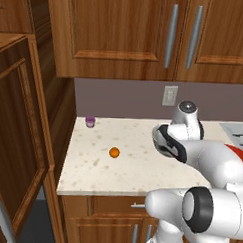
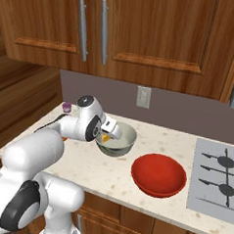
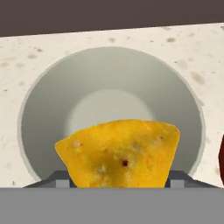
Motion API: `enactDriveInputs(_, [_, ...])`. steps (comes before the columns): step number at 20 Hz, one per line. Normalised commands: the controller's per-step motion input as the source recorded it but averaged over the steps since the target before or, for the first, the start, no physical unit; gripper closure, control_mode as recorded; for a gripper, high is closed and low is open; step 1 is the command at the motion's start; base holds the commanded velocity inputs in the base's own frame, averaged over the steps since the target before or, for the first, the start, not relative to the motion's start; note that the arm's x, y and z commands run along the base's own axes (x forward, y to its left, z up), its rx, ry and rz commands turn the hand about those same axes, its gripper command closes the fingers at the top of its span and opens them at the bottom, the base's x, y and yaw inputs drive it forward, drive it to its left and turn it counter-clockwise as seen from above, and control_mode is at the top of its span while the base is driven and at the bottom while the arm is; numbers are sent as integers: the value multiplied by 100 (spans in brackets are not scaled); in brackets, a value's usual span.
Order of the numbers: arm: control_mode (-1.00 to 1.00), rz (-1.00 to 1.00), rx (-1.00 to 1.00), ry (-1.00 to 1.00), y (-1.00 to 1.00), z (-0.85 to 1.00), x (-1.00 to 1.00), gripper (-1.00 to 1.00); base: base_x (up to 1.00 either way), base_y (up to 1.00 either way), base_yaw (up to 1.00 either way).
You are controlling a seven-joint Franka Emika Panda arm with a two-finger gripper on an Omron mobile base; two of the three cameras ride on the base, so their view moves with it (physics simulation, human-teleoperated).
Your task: Pick both bowls and place them on the counter. Then place the tangerine in one bowl and place the cheese in the other bowl.
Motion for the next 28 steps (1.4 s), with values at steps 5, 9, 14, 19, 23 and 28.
enactDriveInputs(5, [-100, 3, 0, -1, -9, -11, 4, 100, 0, 0, 0])
enactDriveInputs(9, [-100, 0, 0, 12, -15, 0, 12, 100, 0, 0, 0])
enactDriveInputs(14, [-100, 0, 0, 15, -10, 0, 12, 100, 0, 0, 0])
enactDriveInputs(19, [-100, 2, 0, 4, -1, 0, 0, 100, 0, 0, 0])
enactDriveInputs(23, [-100, 2, 0, 0, 0, -9, 0, 100, 0, 0, 0])
enactDriveInputs(28, [-100, 2, 0, 0, 0, -12, 0, 100, 0, 0, 0])
